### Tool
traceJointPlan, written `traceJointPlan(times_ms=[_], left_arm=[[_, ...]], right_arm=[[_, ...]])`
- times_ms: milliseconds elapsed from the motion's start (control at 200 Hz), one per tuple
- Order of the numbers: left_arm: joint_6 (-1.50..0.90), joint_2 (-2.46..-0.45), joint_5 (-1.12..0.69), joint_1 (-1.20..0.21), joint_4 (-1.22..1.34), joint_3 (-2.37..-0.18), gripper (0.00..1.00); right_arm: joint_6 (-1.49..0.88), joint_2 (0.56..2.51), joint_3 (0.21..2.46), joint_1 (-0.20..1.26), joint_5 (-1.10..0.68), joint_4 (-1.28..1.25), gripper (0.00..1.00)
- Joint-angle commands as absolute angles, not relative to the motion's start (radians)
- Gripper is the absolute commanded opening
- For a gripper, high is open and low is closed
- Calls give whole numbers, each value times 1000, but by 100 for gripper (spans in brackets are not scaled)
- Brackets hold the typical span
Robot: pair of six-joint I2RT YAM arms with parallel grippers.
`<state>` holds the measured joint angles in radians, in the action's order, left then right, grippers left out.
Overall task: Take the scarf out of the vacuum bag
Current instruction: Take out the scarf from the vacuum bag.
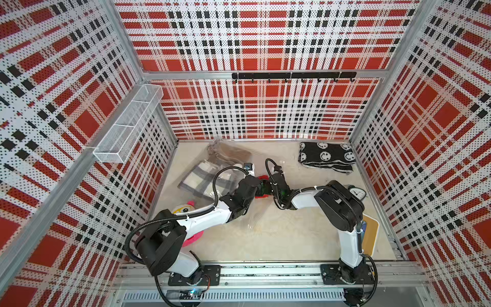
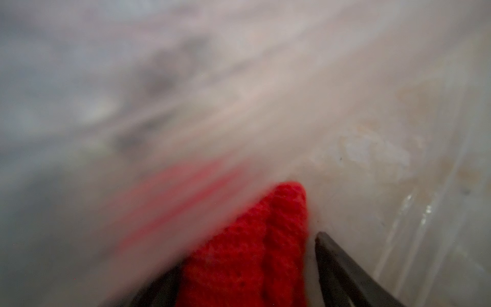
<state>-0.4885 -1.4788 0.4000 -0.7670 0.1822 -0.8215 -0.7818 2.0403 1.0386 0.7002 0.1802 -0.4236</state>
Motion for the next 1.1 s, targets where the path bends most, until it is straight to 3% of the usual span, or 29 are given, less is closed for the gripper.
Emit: traceJointPlan(times_ms=[0, 95, 165, 240, 621, 1097], left_arm=[[-479, -1463, 403, -762, 178, -839, 0], [-481, -1467, 399, -762, 184, -836, 0], [-482, -1473, 393, -763, 189, -834, 0], [-481, -1478, 391, -762, 188, -836, 0], [-482, -1476, 409, -761, 189, -830, 0], [-499, -1455, 419, -737, 193, -813, 0]], right_arm=[[-780, 2077, 1061, 704, 137, -405, 68], [-769, 2073, 1062, 705, 128, -415, 49], [-743, 2061, 1063, 710, 165, -400, 19], [-731, 2040, 1059, 710, 184, -378, 0], [-666, 1890, 968, 670, 228, -318, 0], [-591, 1685, 763, 395, 102, -328, 0]])
